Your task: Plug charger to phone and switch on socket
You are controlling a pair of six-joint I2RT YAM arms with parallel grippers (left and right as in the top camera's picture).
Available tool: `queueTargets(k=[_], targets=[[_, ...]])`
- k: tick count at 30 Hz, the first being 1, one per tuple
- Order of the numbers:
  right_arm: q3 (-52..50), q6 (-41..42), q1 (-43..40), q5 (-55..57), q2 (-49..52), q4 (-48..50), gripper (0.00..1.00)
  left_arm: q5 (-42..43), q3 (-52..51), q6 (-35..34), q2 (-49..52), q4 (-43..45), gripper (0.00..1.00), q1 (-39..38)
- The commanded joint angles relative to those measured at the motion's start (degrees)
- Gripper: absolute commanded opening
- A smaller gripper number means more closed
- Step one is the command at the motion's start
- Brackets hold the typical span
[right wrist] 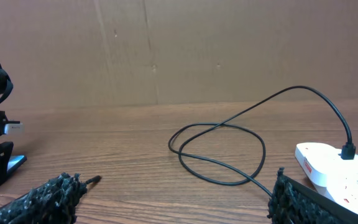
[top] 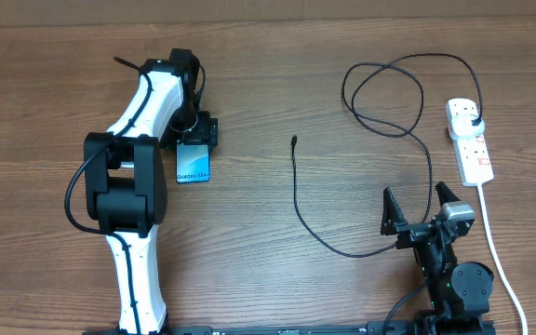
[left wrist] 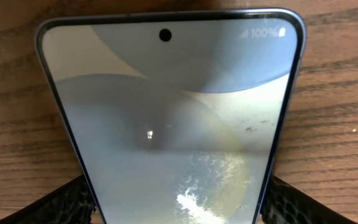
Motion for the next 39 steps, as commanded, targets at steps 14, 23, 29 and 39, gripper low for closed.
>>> queueTargets(k=[14, 23, 29, 39], targets=[[-0.6, 0.2, 0.3, 0.2, -0.7, 0.2, 1.00, 2.3, -4.8, -1.4, 2.0, 1.8, 0.78, -0.8], [-0.6, 0.2, 0.3, 0.2, -0.7, 0.2, 1.00, 2.3, -4.1, -1.4, 2.0, 0.9, 0.77, -0.7], [-0.6, 0.2, 0.3, 0.2, -0.7, 0.2, 1.00, 2.3, -3.1, -1.4, 2.0, -0.2, 0.76, -0.7], [-0.6, 0.2, 0.3, 0.2, -0.7, 0.2, 1.00, 2.3, -2.3, -1.4, 2.0, -0.9, 0.77, -0.7]])
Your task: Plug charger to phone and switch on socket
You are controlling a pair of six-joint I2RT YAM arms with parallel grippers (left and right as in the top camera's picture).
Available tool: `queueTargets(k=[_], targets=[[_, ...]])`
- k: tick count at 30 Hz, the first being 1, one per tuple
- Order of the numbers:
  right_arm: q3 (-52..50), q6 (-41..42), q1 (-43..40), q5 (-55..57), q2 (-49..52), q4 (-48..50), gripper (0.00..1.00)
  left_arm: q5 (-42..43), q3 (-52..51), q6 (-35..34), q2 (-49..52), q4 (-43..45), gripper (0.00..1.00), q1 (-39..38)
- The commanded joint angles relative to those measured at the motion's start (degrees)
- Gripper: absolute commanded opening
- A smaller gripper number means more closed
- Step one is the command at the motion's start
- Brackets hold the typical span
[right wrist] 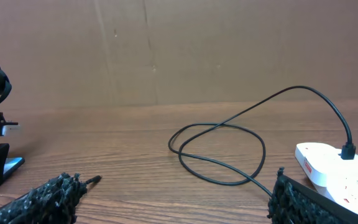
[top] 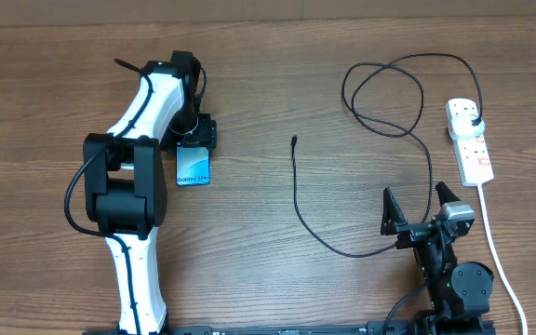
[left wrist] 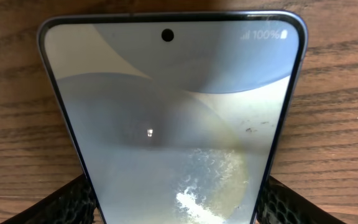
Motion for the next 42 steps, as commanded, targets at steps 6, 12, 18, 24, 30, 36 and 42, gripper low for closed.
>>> queueTargets(k=[6, 12, 18, 24, 30, 36, 42], targets=[[-0.6, 0.2, 0.3, 0.2, -0.7, 0.3, 1.00, 2.4, -0.7, -0.5, 3.1, -0.9, 0.77, -0.4], [-0.6, 0.2, 0.3, 0.2, -0.7, 0.3, 1.00, 2.4, -0.7, -0.5, 3.1, -0.9, 0.77, -0.4], [-0.6, 0.2, 0.3, 0.2, -0.7, 0.3, 1.00, 2.4, -0.7, -0.6, 3.1, -0.9, 0.77, -0.4], [-0.6, 0.2, 0.3, 0.2, -0.7, 0.3, 1.00, 2.4, -0.7, -0.6, 3.1, -0.9, 0.77, -0.4], [-0.6, 0.2, 0.3, 0.2, -0.7, 0.3, 1.00, 2.6, -0.7, -1.3, 3.1, -1.0, 0.77, -0.4], [-0.6, 0.2, 0.3, 0.2, -0.7, 0.3, 1.00, 2.6, -0.7, -1.4, 3.1, -1.0, 0.77, -0.4], [-0.6, 0.2, 0.3, 0.2, -0.7, 0.3, 1.00, 2.6, -0.7, -1.4, 3.1, -0.9, 0.77, -0.4]])
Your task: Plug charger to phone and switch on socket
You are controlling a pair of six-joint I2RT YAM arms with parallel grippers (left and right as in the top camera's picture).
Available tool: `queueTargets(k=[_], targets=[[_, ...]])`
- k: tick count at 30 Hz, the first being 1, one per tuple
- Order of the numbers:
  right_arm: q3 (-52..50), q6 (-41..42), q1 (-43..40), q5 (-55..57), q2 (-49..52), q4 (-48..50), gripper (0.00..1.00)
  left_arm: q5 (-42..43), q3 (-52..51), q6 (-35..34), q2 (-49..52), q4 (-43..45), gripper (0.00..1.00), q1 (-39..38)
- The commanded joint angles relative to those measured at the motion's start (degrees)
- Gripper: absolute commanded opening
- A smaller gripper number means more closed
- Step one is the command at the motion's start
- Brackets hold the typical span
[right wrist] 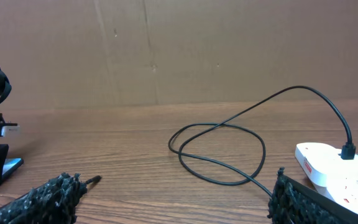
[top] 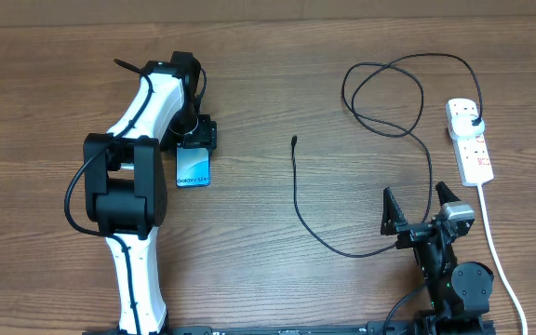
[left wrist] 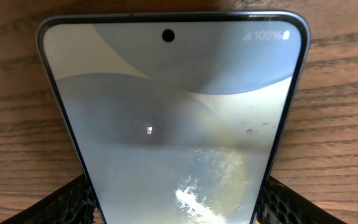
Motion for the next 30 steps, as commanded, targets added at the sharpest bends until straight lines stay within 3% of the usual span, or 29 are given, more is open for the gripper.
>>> queueTargets(k=[1, 18, 30], targets=[[-0.6, 0.2, 0.3, 0.1, -0.7, 0.3, 1.00, 2.6, -0.7, -1.2, 3.0, -0.3, 0.77, -0.4], [-0.6, 0.2, 0.3, 0.1, -0.7, 0.3, 1.00, 4.1, -0.2, -1.2, 3.0, -1.4, 0.74, -0.4], [-0.6, 0.2, 0.3, 0.1, -0.7, 0.3, 1.00, 4.1, 6.9, -1.2, 3.0, -7.2, 0.72, -0.4]])
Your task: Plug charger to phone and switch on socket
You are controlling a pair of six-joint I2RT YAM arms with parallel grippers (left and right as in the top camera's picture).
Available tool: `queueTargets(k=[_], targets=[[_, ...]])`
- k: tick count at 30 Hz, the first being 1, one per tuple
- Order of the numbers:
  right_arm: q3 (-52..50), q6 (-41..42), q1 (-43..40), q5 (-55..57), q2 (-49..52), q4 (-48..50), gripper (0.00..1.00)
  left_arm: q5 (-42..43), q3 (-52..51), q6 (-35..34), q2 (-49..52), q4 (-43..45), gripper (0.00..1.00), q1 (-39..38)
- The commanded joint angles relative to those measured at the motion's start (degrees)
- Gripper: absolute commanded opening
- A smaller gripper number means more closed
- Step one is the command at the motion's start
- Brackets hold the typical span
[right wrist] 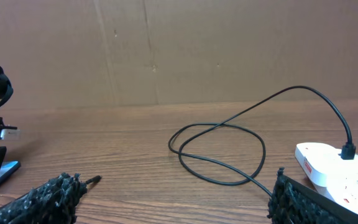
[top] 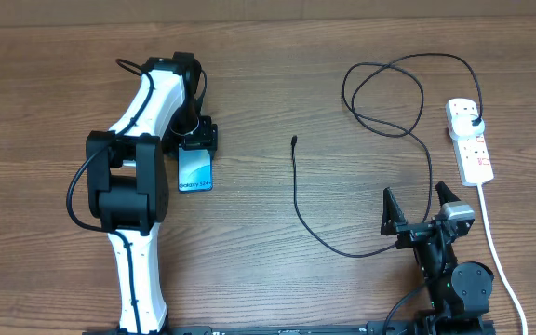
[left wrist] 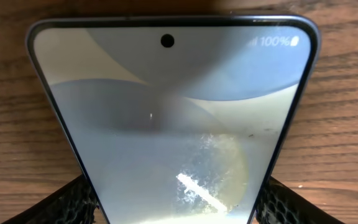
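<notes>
A blue phone [top: 194,170] lies screen up on the wooden table, left of centre. My left gripper [top: 196,140] is shut on the phone's far end, with a mesh finger [left wrist: 67,202] pressed against each long side of the lit screen [left wrist: 169,118]. The black charger cable [top: 298,200] runs from its loose plug tip [top: 293,140] in loops to the white power strip [top: 469,140]. My right gripper [top: 420,216] stands open low at the front right, nothing between its fingers [right wrist: 42,196]. The plug tip [right wrist: 95,180] and the strip [right wrist: 331,165] show ahead of it.
The strip's white lead [top: 497,247] runs down the table's right side, past the right arm. A brown cardboard wall [right wrist: 197,50] closes the far side. The cable's loops [right wrist: 219,149] lie between the right gripper and the strip.
The phone and my left gripper have shifted slightly toward the table's front edge, and the phone fills a little more of the left wrist view. The right arm has not moved.
Through all the earlier moments my left gripper held the phone's far end at the same spot on the table, with only tiny shifts. My right gripper stayed open and still. Now the phone lies slightly closer to the front edge.
</notes>
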Motion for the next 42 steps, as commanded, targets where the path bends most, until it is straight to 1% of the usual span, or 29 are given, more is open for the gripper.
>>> queueTargets(k=[1, 20, 29, 42], targets=[[-0.6, 0.2, 0.3, 0.2, -0.7, 0.2, 1.00, 1.8, 3.9, -1.0, 1.1, -1.8, 0.72, -0.4], [-0.6, 0.2, 0.3, 0.2, -0.7, 0.2, 1.00, 2.7, 9.6, -1.6, 1.1, -6.6, 0.72, -0.4], [-0.6, 0.2, 0.3, 0.2, -0.7, 0.2, 1.00, 6.3, 13.8, -1.6, 1.1, -9.0, 0.72, -0.4], [-0.6, 0.2, 0.3, 0.2, -0.7, 0.2, 1.00, 14.4, 24.8, -1.2, 1.0, -15.1, 0.70, -0.4]])
